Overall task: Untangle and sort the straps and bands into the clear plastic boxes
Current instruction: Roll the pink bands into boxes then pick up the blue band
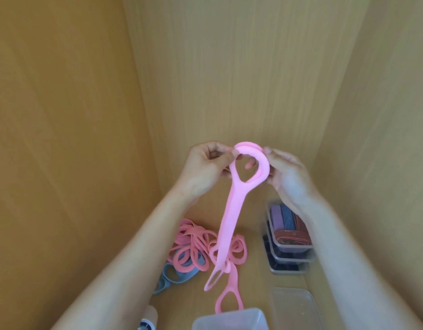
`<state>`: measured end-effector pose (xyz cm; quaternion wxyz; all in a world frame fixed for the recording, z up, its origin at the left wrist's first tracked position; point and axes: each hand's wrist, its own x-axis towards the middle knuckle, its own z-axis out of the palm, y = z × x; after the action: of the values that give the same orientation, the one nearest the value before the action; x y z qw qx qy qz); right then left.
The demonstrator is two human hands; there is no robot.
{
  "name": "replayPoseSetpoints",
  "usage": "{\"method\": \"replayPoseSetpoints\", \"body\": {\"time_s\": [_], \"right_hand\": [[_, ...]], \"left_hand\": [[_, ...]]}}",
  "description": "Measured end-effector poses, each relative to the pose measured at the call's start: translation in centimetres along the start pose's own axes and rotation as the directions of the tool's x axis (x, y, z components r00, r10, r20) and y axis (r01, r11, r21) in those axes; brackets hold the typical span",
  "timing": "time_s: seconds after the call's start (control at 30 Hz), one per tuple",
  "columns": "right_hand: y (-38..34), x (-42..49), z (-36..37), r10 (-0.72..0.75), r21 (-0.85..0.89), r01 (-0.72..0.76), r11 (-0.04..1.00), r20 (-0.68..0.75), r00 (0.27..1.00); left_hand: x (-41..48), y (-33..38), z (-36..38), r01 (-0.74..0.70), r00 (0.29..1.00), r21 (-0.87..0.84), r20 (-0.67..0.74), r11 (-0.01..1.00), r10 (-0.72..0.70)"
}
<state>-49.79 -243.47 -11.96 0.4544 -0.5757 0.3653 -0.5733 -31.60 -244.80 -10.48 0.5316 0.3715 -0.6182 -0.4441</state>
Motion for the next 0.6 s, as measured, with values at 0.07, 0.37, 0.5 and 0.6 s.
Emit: {"method": "replayPoseSetpoints", "body": {"time_s": [0.07, 0.37, 0.5, 0.6], "right_hand": [[-0.2, -0.1, -0.3, 0.015, 0.005, -0.015, 1.0, 0.026, 1.0], [-1.0, 0.5, 0.0, -0.073, -0.248, 0.045, 0.968, -0.106, 0.992], [-1.0, 0.8, 0.4, -0.072, -0.302, 0.029, 0.953, -0.134, 0.988], [-1.0, 0.8, 0.2, -0.08, -0.331, 0.02, 0.943, -0.168, 0.983]], "left_hand": [[0.0, -0.1, 0.0, -0.001, 1.0, -0.012, -0.023, 1.0, 0.001], [0.4, -0.3, -0.4, -0.019, 0.999, -0.042, -0.027, 0.999, 0.018], [0.7, -1.0, -0.2, -0.027, 0.999, -0.008, -0.048, 1.0, 0.026], [0.7, -1.6, 0.0, -0.032, 0.997, -0.005, -0.065, 0.999, 0.031]]}}
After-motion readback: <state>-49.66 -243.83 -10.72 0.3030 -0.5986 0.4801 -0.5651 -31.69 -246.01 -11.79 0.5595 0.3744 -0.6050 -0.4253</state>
